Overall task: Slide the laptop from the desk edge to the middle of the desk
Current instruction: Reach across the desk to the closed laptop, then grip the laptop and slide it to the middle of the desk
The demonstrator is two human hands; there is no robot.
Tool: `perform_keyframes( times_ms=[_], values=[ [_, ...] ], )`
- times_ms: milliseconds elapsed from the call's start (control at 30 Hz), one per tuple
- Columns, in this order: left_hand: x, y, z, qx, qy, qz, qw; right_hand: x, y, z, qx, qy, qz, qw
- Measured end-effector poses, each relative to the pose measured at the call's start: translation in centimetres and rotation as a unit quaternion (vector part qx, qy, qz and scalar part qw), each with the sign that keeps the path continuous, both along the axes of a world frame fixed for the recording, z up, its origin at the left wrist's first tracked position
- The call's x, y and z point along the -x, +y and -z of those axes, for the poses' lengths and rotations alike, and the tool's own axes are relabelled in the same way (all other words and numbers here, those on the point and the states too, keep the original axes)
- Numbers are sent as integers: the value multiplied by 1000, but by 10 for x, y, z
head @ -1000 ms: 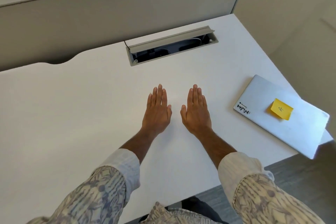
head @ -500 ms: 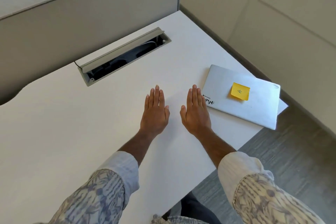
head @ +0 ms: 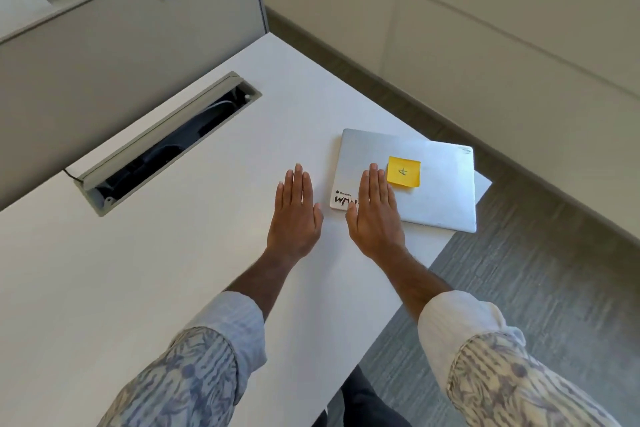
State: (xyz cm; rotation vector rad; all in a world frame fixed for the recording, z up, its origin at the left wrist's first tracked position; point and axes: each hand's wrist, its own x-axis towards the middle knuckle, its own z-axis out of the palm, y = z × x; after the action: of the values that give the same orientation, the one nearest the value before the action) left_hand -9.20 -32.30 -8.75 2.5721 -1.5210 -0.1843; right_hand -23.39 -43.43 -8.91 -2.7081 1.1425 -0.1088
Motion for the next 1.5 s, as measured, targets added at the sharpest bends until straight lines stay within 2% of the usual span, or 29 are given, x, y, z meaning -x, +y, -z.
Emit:
perform_keyframes(
  times_ms=[200,667,867,967,1333,1500],
  values=[
    [7,-36,3,14,1,33,999,27,-33,2,-10,-2,51,999],
    [8,-105,13,-42,-36,66,996,93,-103,13,-6,-14,158,987],
    [13,-126,15,-66,-10,21,998,107,-125,16,-19,8,210,978],
    [12,-134,15,-84,-32,-5,996,110,-132,16,-4,31,229,973],
    [15,-148,28,-80,-26,-35,996,109,-143,15,1,89,244,966],
    [18,-155,27,-57,21,-72,996,105,-143,20,-17,96,268,958]
  ],
)
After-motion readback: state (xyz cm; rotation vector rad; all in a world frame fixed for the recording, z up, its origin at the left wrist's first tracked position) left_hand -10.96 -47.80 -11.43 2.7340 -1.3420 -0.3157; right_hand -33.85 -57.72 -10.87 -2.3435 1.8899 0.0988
